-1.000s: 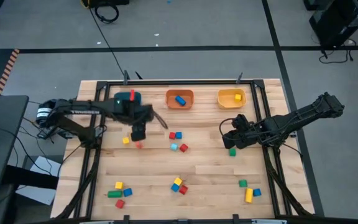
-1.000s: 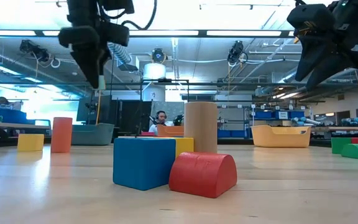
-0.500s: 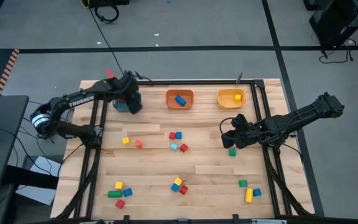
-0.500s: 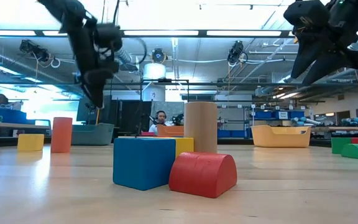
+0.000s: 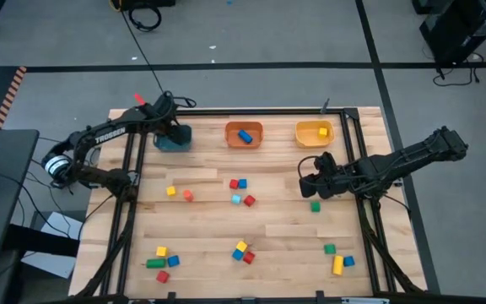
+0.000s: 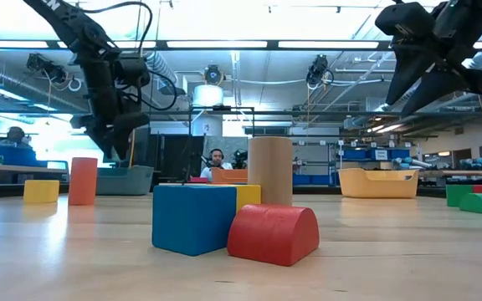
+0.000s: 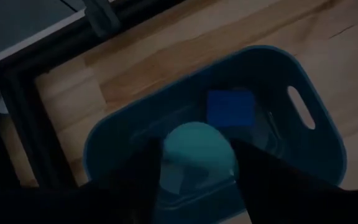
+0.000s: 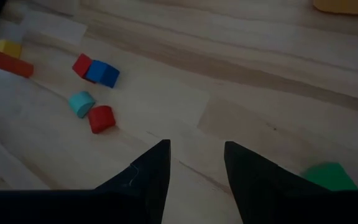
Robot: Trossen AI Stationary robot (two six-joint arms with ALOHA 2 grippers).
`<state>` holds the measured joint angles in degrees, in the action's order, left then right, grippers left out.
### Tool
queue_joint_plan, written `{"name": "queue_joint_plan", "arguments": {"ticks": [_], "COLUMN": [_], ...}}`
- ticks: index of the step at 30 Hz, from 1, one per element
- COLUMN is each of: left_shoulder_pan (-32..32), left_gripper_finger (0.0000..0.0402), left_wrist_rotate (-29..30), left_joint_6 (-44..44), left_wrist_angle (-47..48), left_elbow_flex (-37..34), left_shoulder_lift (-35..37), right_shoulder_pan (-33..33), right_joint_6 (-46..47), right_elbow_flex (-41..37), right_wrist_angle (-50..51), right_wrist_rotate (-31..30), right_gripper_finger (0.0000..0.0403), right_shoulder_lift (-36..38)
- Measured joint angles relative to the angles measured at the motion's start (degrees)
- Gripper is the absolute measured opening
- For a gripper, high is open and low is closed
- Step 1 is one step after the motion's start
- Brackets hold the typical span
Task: Sort blocks by size
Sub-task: Put the light blue half-circle block into the blue bin, then put the blue cube block into the yellow bin
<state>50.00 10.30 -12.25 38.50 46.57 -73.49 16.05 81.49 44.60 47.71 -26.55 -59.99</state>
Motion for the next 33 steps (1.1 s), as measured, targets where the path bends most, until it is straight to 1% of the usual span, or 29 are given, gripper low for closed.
{"name": "queue_joint_plan", "arguments": {"ticks": [4,9,15,20,26,30,33], "left_shoulder_pan": [0.0,0.0,-0.3,-3.1,-9.7,-16.8,-23.2], "left_gripper_finger": [0.0211,0.0213,0.0213,0.0213,0.0213,0.0214,0.0214], "left_wrist_rotate": [0.3,1.5,1.6,1.6,1.6,1.6,1.6], "left_joint_6": [0.0,1.5,1.2,1.1,-2.1,-3.9,-8.0], "left_wrist_angle": [-0.5,-1.5,-1.2,-1.3,-1.1,0.2,0.3], "left_elbow_flex": [0.0,0.0,1.3,2.7,3.6,3.6,3.6], "left_shoulder_lift": [0.0,0.0,0.5,2.5,6.0,7.6,8.0], "right_shoulder_pan": [-0.5,-0.7,-0.7,-0.7,-0.7,-0.7,-0.7], "right_joint_6": [0.0,0.0,0.0,-0.8,-4.2,-4.7,-4.8], "right_elbow_flex": [0.0,0.0,0.0,0.0,0.0,0.0,0.0], "right_wrist_angle": [-0.6,-0.7,-0.7,-0.7,-0.7,-0.7,-0.7], "right_wrist_rotate": [-0.5,-0.5,-0.5,-0.5,-0.5,-0.4,-0.4], "right_gripper_finger": [0.0166,0.0166,0.0166,0.0166,0.0166,0.0166,0.0166], "right_shoulder_lift": [0.0,0.0,0.0,0.0,0.0,0.0,0.0]}}
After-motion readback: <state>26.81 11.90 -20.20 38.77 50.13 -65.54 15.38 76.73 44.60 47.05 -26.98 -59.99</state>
